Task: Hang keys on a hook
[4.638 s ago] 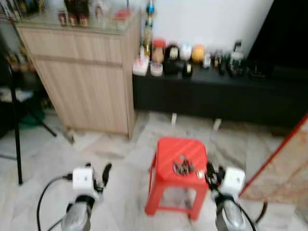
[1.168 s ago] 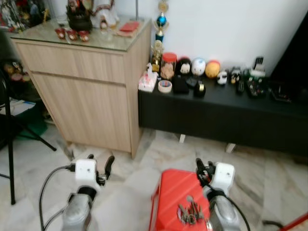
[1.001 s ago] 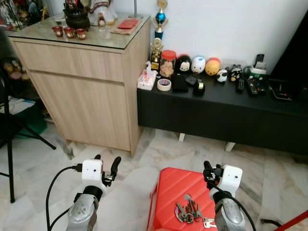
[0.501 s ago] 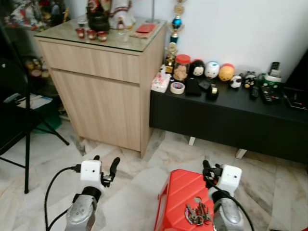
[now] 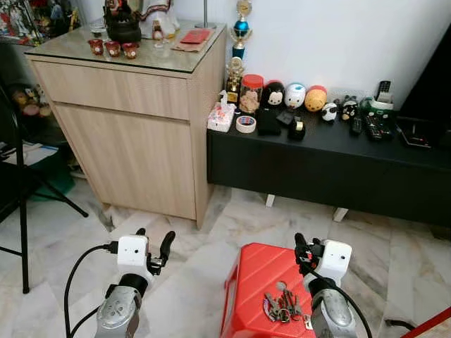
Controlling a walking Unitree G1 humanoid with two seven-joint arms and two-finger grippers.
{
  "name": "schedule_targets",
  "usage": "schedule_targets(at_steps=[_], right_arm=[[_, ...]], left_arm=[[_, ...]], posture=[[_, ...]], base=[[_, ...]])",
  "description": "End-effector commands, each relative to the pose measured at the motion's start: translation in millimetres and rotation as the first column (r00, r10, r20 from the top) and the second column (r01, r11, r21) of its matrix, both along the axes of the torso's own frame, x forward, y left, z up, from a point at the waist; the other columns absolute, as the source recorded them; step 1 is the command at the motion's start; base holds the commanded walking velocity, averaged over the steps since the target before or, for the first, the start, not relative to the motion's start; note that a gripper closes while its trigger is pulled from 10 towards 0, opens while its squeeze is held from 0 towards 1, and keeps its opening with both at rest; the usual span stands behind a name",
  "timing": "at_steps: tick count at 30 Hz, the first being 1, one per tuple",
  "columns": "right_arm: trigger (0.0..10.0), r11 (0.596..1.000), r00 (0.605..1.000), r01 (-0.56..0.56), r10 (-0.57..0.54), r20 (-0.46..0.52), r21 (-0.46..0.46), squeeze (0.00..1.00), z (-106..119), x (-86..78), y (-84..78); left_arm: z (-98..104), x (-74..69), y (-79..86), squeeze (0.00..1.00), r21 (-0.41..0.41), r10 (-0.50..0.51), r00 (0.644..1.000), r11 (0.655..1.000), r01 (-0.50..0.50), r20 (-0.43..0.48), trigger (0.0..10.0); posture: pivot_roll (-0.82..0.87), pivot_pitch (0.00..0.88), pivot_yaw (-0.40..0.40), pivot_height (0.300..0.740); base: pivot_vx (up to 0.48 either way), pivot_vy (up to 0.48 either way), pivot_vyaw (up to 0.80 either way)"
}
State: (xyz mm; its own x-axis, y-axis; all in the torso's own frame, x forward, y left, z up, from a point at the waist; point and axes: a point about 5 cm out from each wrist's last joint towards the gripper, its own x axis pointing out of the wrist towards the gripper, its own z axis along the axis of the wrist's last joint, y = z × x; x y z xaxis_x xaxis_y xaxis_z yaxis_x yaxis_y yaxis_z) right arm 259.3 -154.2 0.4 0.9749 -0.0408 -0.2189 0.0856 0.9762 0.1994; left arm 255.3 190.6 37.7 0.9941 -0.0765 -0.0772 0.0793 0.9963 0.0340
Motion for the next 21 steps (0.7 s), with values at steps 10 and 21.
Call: schedule_targets(at_steps=[10,21], right_arm=[[10.0,0.999,1.000,-0.022,0.021,-0.006,-0.045,0.00,-1.2,-4.0,-1.3],[10.0,0.995,0.997,-0.064,0.060,-0.044,-0.077,0.00,-6.0,-5.7,3.9]], left_arm=[[0.4,0.2,-1.9,0.00,-0.003,-0.013,1.000,1.000,0.013,-0.001,10.0],[1.0,1.6,-3.6,0.00,-0.002,-0.026,1.000,1.000,0.026,-0.003,10.0]], posture=[[0.00,0.000,-0.058,0.740],[0.00,0.000,-0.049,0.692]], base=[[0.000,0.000,0.00],[0.000,0.000,0.00]])
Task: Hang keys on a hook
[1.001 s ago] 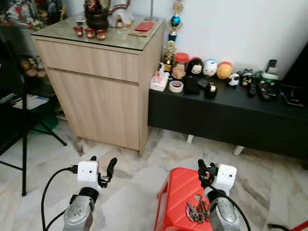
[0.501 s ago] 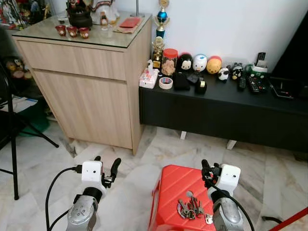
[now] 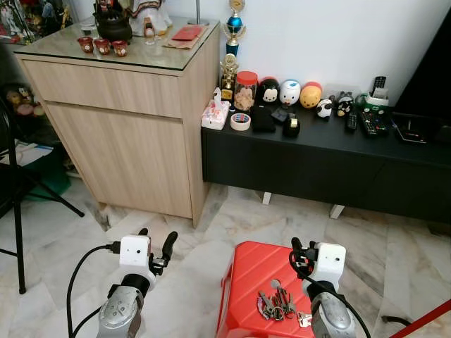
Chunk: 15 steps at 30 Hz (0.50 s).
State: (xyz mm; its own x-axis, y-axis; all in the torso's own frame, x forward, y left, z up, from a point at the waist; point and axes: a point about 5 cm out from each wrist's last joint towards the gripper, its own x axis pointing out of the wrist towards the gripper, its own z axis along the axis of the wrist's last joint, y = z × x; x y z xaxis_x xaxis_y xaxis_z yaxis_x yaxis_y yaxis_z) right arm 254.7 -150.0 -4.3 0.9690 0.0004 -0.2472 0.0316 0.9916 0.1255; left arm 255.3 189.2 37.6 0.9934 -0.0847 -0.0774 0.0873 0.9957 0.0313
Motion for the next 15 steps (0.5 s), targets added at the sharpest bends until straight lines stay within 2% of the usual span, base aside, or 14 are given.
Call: schedule_targets(at_steps=[1,4,15], right_arm=[[10.0,1.000,1.000,-0.004,0.004,-0.010,-0.006,0.00,-1.3,-1.2,0.1],[10.0,1.000,1.000,-0.006,0.006,-0.004,-0.007,0.00,-1.0,-1.9,1.1],[10.0,1.000,1.000,0.001,-0.002,-0.008,-0.015,0.00,-2.8,-5.9,0.7]], left_arm=[[1.1,1.7,-2.2,0.00,0.001,-0.018,1.000,1.000,0.018,-0.003,10.0],[1.5,1.7,-1.7,0.00,0.002,-0.020,1.000,1.000,0.020,-0.002,10.0],[1.1,0.7,0.2,0.00,0.008,-0.019,1.000,1.000,0.019,-0.007,10.0]], posture=[[0.00,0.000,-0.049,0.687],[0.00,0.000,-0.049,0.667],[0.00,0.000,-0.043,0.667]], base=[[0.000,0.000,0.00],[0.000,0.000,0.00],[0.000,0.000,0.00]])
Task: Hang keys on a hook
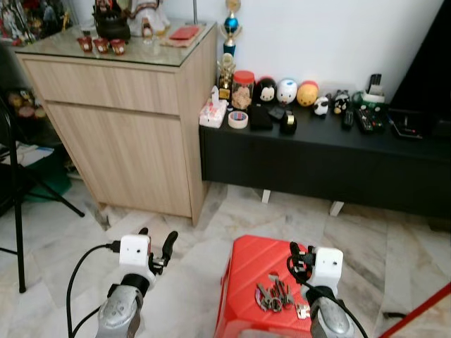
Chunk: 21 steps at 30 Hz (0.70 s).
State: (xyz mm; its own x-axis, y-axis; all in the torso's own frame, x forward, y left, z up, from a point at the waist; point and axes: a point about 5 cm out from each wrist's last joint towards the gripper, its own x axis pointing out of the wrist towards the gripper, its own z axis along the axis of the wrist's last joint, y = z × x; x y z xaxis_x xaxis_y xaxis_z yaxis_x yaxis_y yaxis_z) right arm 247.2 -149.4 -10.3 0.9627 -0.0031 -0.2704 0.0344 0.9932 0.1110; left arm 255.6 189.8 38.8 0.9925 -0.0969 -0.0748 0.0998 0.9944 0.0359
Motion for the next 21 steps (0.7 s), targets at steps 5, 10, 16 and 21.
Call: schedule_targets(at_steps=[5,10,16,21], right_arm=[[10.0,1.000,1.000,0.002,-0.002,-0.005,0.000,0.00,1.8,2.8,1.6],[10.0,1.000,1.000,-0.010,0.010,0.029,-0.002,0.00,5.0,3.0,3.1],[10.0,1.000,1.000,-0.011,0.011,0.024,-0.005,0.00,4.1,2.5,2.9],[10.0,0.999,0.998,-0.046,0.046,0.033,-0.001,0.00,4.5,1.8,6.2]], left_arm=[[-0.9,0.8,0.1,0.00,0.005,-0.007,1.000,1.000,0.007,-0.014,10.0],[-0.8,1.9,0.3,0.00,0.010,-0.005,1.000,1.000,0.005,-0.015,10.0],[-1.0,1.8,0.2,0.00,0.010,-0.003,1.000,1.000,0.004,-0.015,10.0],[-1.2,1.4,0.3,0.00,0.010,-0.002,1.000,1.000,0.002,-0.015,10.0]], posture=[[0.00,0.000,-0.042,0.653],[0.01,0.000,-0.042,0.648],[0.01,0.000,-0.042,0.648],[0.01,0.000,-0.043,0.648]], base=[[0.000,0.000,0.00],[0.000,0.000,0.00],[0.000,0.000,0.00],[0.000,0.000,0.10]])
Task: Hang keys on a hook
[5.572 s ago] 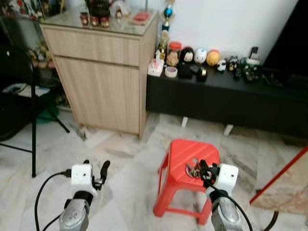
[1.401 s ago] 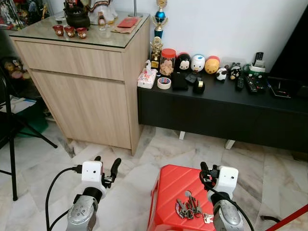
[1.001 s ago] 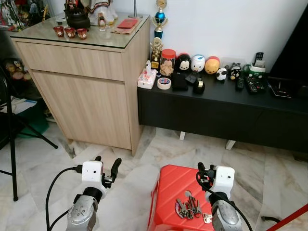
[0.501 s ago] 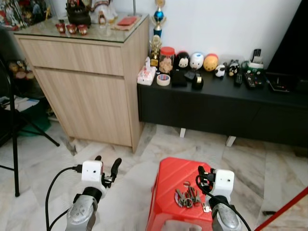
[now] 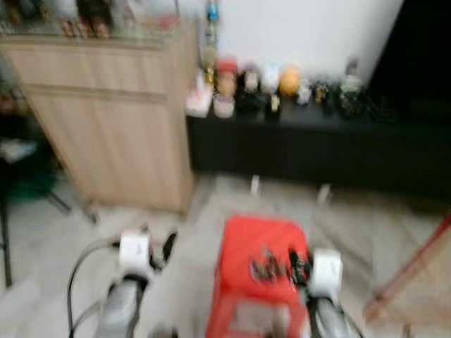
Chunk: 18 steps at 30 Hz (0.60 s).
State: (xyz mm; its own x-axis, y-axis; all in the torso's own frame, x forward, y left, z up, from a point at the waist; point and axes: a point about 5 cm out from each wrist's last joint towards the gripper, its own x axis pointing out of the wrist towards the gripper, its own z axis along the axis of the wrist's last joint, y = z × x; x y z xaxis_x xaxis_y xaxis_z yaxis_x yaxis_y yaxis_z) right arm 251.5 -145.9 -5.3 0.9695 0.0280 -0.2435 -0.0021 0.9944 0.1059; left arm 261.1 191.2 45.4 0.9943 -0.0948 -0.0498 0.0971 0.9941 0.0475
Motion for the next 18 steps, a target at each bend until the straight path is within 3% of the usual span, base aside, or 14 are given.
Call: schedule_targets(at_steps=[1,4,13,18], right_arm=[[10.0,1.000,1.000,-0.018,0.018,0.009,0.006,0.00,0.0,-2.9,4.0],[10.0,1.000,1.000,-0.016,0.016,0.005,0.006,0.00,-0.5,-3.1,4.2],[10.0,1.000,1.000,-0.023,0.023,0.007,0.001,0.00,-0.3,-3.0,3.1],[10.0,1.000,1.000,-0.018,0.018,0.008,0.015,0.00,-0.2,-3.4,4.8]], left_arm=[[-7.7,-4.1,-0.9,0.00,0.001,-0.003,0.999,1.000,0.003,-0.041,10.0],[-7.6,-4.1,-0.9,0.00,0.000,-0.003,0.999,1.000,0.003,-0.040,10.0],[-7.5,-3.7,-1.5,0.00,-0.001,-0.003,0.999,1.000,0.003,-0.040,10.0],[-7.5,-3.2,-1.7,0.00,-0.001,-0.004,0.999,1.000,0.004,-0.040,10.0]], posture=[[0.01,0.002,-0.043,0.648],[0.01,0.002,-0.043,0.648],[0.01,0.004,-0.042,0.648],[0.01,0.006,-0.043,0.648]], base=[[0.000,0.000,0.80],[0.000,0.000,0.71],[0.000,0.000,0.00],[0.000,0.000,0.64]])
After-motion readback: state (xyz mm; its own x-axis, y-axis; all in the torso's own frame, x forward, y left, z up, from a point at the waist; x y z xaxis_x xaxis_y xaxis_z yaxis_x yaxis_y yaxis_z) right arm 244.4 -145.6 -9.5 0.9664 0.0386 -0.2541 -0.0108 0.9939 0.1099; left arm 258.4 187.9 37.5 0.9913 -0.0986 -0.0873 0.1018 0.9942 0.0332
